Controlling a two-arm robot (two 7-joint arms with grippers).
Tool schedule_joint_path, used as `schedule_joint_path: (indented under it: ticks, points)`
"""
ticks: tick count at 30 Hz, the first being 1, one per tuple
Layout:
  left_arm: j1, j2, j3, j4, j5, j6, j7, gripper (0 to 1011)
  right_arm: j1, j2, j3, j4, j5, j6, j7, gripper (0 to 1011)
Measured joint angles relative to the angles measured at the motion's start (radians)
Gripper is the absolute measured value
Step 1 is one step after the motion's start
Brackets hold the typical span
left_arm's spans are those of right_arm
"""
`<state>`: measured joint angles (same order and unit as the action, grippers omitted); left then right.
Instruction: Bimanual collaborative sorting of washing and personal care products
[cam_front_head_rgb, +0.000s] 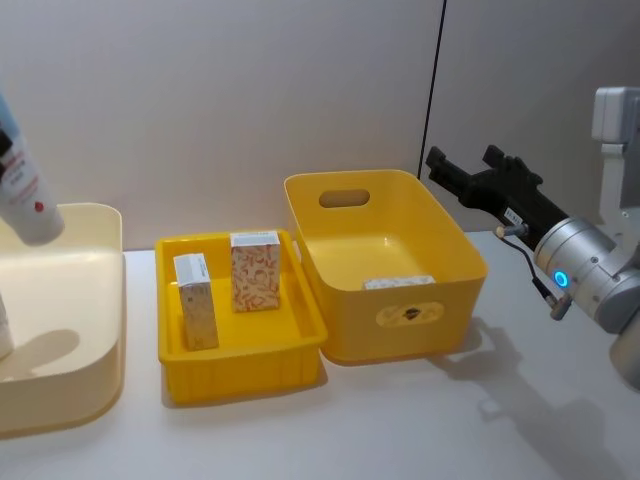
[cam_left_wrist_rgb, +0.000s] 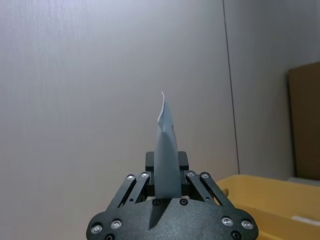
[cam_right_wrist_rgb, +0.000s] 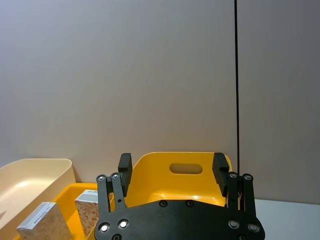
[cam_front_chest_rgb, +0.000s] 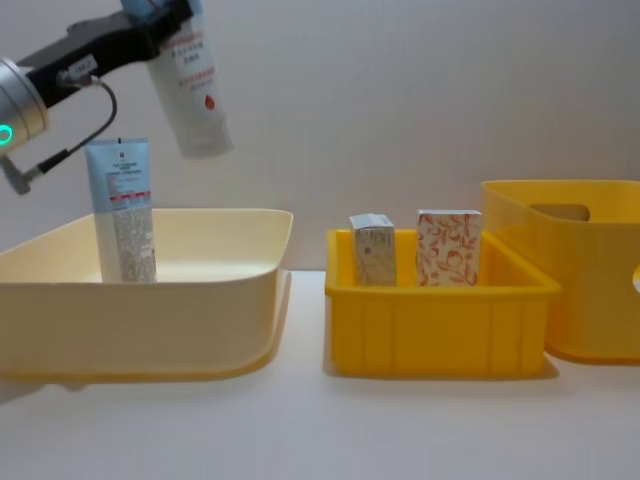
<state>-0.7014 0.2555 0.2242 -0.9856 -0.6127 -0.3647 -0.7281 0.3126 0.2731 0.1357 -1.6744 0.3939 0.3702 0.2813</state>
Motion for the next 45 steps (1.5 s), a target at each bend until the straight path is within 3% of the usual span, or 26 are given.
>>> schedule_joint_path:
  ticks: [5,8,9,12,17,30,45]
  points:
    - [-0.068,-0.019,-0.012,0.100,-0.060,-0.016,-0.104,241,0.009,0.005,-0.015,0.006,0.006,0.002,0.016,1001]
    - [-0.126,-0.037,-0.019,0.209,-0.098,-0.030,-0.186,241,0.016,0.009,-0.027,0.011,0.012,0.006,0.034,1001]
    - [-0.165,-0.046,-0.014,0.281,-0.120,-0.040,-0.225,242,0.018,0.011,-0.030,0.012,0.014,0.007,0.037,1001]
    - [-0.234,-0.064,0.001,0.407,-0.169,-0.061,-0.305,241,0.026,0.015,-0.044,0.017,0.020,0.010,0.056,1001]
    - [-0.318,-0.084,0.019,0.560,-0.229,-0.087,-0.404,241,0.041,0.026,-0.069,0.024,0.035,0.017,0.097,1001]
    - [-0.422,-0.109,0.042,0.748,-0.300,-0.117,-0.520,241,0.079,0.052,-0.135,0.038,0.076,0.035,0.210,1001]
    - [-0.461,-0.119,0.050,0.819,-0.327,-0.128,-0.564,241,0.147,0.079,-0.229,0.070,0.133,0.057,0.377,1001]
